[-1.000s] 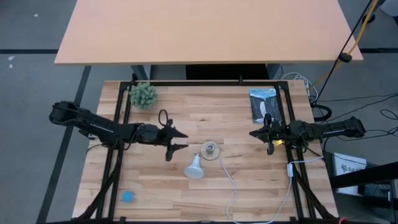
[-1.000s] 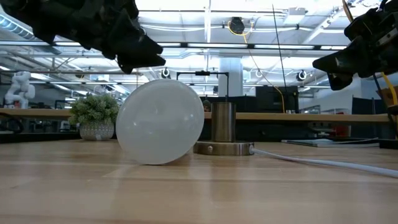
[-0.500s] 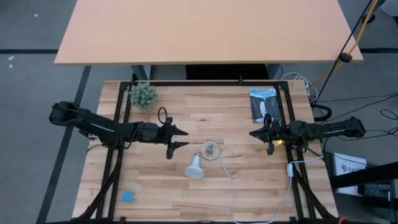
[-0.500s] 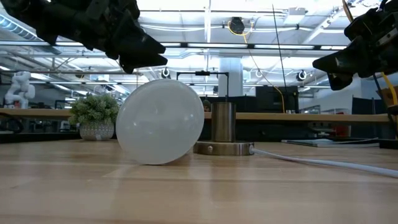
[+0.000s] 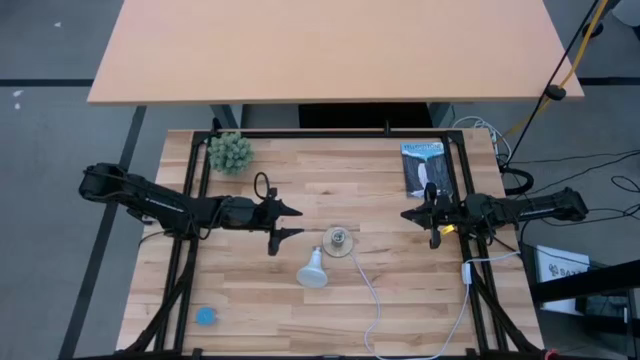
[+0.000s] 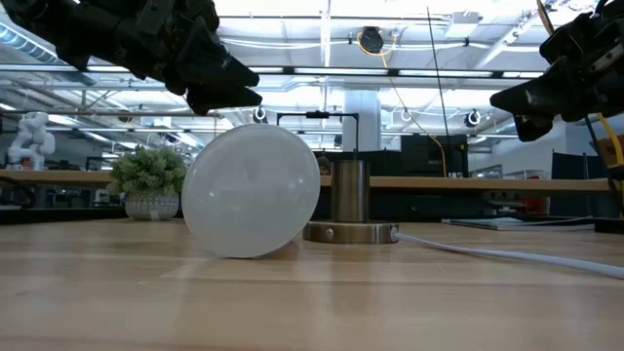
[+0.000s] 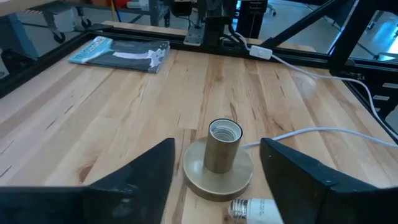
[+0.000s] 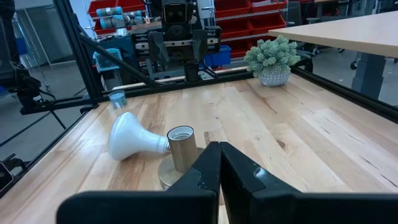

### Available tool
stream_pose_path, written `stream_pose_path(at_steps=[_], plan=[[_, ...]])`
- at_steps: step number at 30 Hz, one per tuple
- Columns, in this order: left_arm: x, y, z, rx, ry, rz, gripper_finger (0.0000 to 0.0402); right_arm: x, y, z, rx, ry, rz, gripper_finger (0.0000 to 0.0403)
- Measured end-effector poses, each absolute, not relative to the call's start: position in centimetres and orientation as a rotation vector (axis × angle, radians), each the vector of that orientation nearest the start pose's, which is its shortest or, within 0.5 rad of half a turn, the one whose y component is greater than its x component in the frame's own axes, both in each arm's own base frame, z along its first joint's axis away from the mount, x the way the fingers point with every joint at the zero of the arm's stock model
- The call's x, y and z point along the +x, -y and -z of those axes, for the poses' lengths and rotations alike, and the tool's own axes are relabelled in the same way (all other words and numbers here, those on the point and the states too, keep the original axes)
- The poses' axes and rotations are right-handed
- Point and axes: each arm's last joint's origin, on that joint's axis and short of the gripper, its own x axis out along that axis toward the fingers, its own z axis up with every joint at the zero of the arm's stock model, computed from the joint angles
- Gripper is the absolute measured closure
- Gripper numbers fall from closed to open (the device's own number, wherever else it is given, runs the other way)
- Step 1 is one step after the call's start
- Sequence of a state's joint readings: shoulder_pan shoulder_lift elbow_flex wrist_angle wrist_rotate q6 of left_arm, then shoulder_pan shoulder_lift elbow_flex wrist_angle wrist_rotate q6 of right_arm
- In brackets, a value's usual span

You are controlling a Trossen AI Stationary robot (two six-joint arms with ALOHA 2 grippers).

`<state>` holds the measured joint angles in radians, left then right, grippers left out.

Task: Screw lightbulb
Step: Insert the lightbulb into the lamp

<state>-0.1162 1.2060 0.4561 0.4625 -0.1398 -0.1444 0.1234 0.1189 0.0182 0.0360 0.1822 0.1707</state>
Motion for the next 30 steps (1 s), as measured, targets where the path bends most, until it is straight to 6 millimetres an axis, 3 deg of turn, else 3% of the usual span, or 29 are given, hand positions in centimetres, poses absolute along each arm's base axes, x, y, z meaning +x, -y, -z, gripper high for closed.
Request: stream_pose_path(at_steps=[7,14,17,26,30], plan=[[23.7,2.4,-19.9,-0.109,-0.288,-0.048,0.009,10.4,-0.8,-16.4,0.161,-0.059,0.064,0.0403],[23.7,2.4,-20.0,-0.134,-0.281,-0.04,0.0086,10.4,-0.8,-16.4,0.161,-0.059,0.064,0.0403],[23.8,2.1,-20.0,-0.062,-0.275,-0.047,0.0085,10.4,-0.8,-16.4,0.161,-0.059,0.064,0.0403],[22.1,0.0,-16.0,0.102,-0.717,-0.032,0.0085,10.4,-0.8,-16.4,0.161,-0.059,0.064,0.0403],[22.1,0.4,-16.1,0.146,-0.714,0.053,0.0085,10.4,-0.8,-16.4,0.161,-0.058,0.064,0.0403]])
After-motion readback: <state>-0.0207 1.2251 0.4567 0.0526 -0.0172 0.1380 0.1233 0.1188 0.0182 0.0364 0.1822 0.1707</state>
